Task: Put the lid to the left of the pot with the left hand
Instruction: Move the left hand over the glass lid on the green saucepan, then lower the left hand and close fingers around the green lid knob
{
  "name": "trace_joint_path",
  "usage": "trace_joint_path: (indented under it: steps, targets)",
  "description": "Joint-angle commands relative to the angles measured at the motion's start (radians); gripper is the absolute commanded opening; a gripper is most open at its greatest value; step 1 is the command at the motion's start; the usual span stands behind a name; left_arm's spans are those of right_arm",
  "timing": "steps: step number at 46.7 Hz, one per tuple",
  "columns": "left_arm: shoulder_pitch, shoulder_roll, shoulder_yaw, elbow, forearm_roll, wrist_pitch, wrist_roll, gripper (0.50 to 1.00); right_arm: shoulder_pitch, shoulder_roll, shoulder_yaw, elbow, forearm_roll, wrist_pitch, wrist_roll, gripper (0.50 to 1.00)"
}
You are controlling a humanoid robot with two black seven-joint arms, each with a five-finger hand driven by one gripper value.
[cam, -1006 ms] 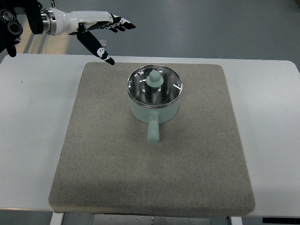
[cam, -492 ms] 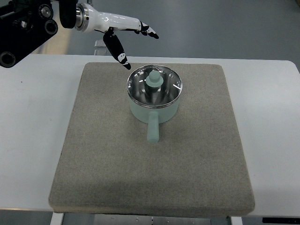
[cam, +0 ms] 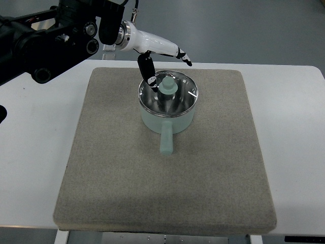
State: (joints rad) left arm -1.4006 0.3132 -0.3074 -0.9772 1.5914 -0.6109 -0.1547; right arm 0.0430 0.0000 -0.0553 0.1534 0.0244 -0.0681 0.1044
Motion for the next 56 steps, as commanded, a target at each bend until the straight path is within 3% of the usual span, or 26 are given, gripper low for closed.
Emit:
trace_joint_path:
  steps: [1,19,28,34,42,45,56]
  targets:
    - [0.003,-0.02,0.004,0.012,0.065,0.0,0.007,0.969,0.0,0.0,0.0,0.0,0.0,0.001,0.0,0.921]
    - [0.006,-0.045,0.002,0.025,0.105,0.0,0.007,0.939,0.0,0.0,0.0,0.0,0.0,0.001,0.0,0.921]
    - [0.002,-0.043,0.002,0.015,0.105,0.0,0.007,0.829,0.0,0.0,0.0,0.0,0.0,0.001,0.0,0.921]
    - [0.0,-0.045,0.002,0.014,0.105,0.0,0.006,0.782,0.0,0.0,0.0,0.0,0.0,0.001,0.0,0.921]
    - [0.002,-0.043,0.004,0.012,0.105,0.0,0.006,0.774,0.0,0.0,0.0,0.0,0.0,0.001,0.0,0.921]
    - [0.002,-0.043,0.004,0.012,0.105,0.0,0.006,0.748,0.0,0.0,0.0,0.0,0.0,0.001,0.0,0.921]
    - [0.0,-0.042,0.004,0.012,0.105,0.0,0.006,0.746,0.0,0.0,0.0,0.0,0.0,0.001,0.0,0.921]
